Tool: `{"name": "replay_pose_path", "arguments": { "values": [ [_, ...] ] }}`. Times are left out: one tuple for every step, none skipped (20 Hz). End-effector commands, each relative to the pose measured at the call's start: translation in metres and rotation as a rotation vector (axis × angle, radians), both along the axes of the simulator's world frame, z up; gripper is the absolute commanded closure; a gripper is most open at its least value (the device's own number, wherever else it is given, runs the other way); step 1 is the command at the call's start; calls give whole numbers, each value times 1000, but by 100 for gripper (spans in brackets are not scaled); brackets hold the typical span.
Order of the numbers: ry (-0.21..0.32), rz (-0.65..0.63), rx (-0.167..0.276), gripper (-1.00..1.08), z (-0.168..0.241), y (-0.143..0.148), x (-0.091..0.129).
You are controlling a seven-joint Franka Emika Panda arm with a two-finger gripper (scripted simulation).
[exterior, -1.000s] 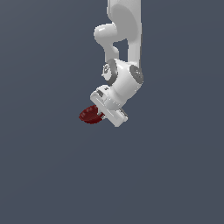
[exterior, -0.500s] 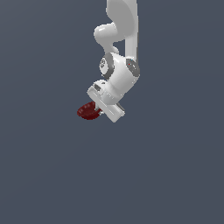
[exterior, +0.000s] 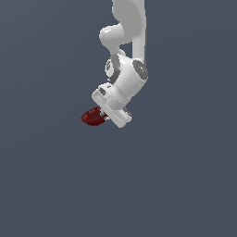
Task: Pick up the object and move it to a goal position.
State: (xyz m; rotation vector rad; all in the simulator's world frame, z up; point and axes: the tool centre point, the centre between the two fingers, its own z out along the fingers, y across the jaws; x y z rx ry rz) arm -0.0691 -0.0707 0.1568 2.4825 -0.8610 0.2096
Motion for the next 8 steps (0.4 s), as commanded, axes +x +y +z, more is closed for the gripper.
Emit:
{"name": "replay_pose_path", "arguments": {
  "values": [
    [-2, 0, 0, 108, 8, -2, -1],
    [-2, 0, 0, 108, 12, -3, -3],
    [-2, 0, 1, 108, 15, -3, -4],
    [-2, 0, 1, 108, 17, -4, -4],
    [-2, 0, 1, 108, 19, -4, -5],
    [-2, 0, 1, 108, 20, -5, -6],
    [-2, 0, 1, 108, 21, -5, -6],
    [-2, 0, 1, 108, 21, -5, -6]
  ]
}}
